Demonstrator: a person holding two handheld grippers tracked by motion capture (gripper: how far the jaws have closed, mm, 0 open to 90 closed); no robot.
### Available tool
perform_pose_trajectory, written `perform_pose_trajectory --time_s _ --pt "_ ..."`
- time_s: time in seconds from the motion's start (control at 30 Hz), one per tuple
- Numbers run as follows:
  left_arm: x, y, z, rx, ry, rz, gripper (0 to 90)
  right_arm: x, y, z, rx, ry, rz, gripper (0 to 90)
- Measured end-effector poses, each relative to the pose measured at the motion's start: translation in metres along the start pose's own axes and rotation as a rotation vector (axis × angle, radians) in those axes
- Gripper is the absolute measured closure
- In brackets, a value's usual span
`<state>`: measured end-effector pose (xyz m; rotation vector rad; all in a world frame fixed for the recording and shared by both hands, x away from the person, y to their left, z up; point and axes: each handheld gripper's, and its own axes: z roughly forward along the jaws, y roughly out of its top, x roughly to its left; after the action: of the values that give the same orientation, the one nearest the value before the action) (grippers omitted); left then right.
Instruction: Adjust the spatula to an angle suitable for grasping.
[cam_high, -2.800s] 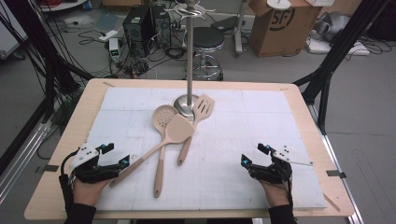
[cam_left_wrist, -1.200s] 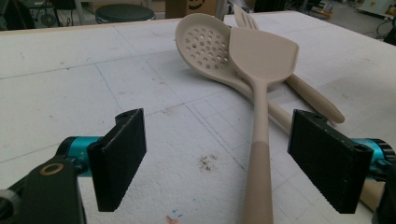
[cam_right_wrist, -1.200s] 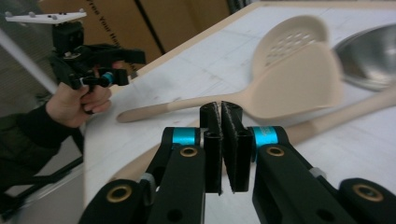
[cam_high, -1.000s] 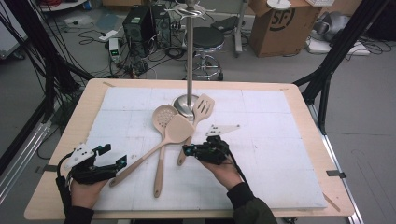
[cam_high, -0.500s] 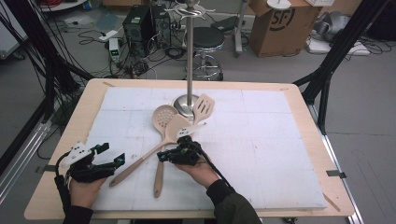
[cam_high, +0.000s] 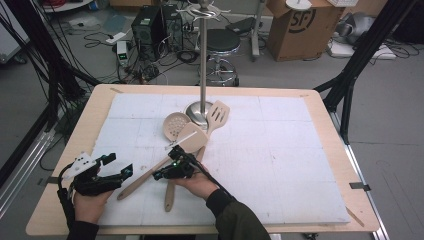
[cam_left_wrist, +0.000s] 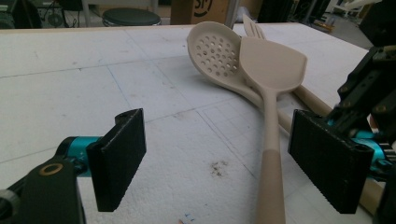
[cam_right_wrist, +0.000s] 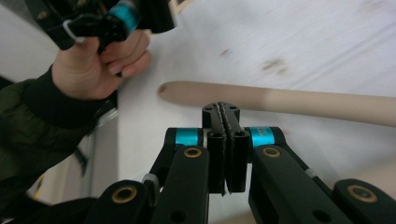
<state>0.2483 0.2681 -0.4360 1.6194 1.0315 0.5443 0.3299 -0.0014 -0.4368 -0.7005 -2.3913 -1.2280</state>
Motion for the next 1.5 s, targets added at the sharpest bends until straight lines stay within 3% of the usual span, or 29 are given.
perform_pose_trajectory --time_s 0.13,0.27,0.33,0.97,1.5 --pt "0.0 0.0 0.0 -0.003 -0.003 -0.003 19.9 0.006 0.006 0.02 0.089 0.012 -0.005 89.6" --pt "0.0 0.0 0.0 -0.008 -0.005 -0.008 19.9 0.004 0.007 0.031 0.123 0.004 0.012 89.7" --pt "0.0 0.0 -0.001 -0.006 -0.004 -0.008 20.2 0.002 0.006 0.038 0.169 -0.018 0.029 89.6" --pt "0.002 -0.001 -0.002 -0.021 0.0 -0.018 20.8 -0.01 0.026 0.051 0.161 -0.062 0.052 89.7" --pt "0.002 -0.002 0.0 -0.022 -0.008 -0.028 20.8 -0.034 0.034 0.043 0.067 -0.131 0.124 89.8"
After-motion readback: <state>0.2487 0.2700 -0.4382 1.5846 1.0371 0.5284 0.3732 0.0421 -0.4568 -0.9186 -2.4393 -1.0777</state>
